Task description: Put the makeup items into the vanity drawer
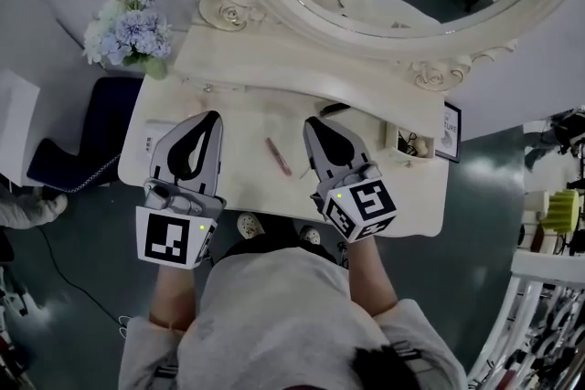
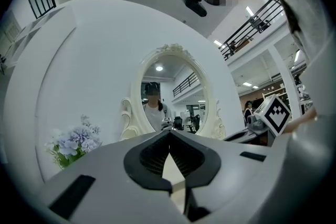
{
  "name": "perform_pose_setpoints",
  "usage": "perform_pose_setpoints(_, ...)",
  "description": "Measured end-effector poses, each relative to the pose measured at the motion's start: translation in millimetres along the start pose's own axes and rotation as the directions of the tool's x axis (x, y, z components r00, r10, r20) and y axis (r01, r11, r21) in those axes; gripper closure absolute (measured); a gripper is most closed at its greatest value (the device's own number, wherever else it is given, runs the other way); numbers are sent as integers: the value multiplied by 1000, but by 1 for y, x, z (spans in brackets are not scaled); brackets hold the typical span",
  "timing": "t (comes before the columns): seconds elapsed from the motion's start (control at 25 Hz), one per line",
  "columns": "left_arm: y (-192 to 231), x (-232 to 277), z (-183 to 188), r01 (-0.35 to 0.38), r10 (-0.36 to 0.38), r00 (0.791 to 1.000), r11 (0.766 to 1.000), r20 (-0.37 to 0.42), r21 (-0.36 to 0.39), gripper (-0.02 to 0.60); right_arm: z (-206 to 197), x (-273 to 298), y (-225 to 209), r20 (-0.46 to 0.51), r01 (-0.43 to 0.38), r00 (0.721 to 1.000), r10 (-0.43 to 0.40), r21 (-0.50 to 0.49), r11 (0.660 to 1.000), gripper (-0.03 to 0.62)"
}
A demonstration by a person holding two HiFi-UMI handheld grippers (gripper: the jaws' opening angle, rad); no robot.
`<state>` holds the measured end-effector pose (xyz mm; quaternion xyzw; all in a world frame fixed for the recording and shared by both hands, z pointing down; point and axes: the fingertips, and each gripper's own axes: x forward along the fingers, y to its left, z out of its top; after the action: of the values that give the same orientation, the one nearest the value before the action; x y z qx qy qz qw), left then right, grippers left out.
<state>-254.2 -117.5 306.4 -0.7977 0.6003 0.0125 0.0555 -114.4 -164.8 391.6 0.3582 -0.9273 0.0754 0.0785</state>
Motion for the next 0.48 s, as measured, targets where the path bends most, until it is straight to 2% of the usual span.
perform_pose_setpoints(0.12,6,2,-8,7,-7,1000,1000,-14,-12,568,-23,11,1,-71,3,998,-2,18,1000,568)
perform_pose_setpoints(0.28,8,-3,-36,53,-51,992,999,-115,8,568,-57,21,3,-161,13,987,-5,50,999,568)
perform_pose_setpoints(0.48,13,-2,-50,63,-64,989,998,-132,-8,568,-98,25,5,-260,26,966,-7,72,997,568)
